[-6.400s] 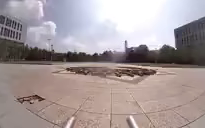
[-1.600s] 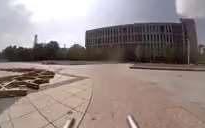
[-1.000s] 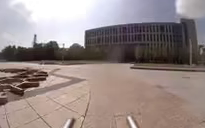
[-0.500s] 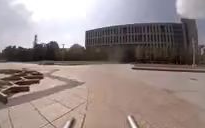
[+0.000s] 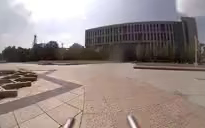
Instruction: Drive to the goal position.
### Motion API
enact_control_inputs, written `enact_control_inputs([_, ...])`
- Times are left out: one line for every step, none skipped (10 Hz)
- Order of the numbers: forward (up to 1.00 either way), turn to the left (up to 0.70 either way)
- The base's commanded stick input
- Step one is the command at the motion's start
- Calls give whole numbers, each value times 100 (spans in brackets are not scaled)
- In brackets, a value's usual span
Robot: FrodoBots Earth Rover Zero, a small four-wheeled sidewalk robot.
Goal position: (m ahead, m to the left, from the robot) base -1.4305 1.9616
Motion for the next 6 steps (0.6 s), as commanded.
enact_control_inputs([70, 4])
enact_control_inputs([70, 4])
enact_control_inputs([70, 4])
enact_control_inputs([70, 4])
enact_control_inputs([70, 4])
enact_control_inputs([70, 4])
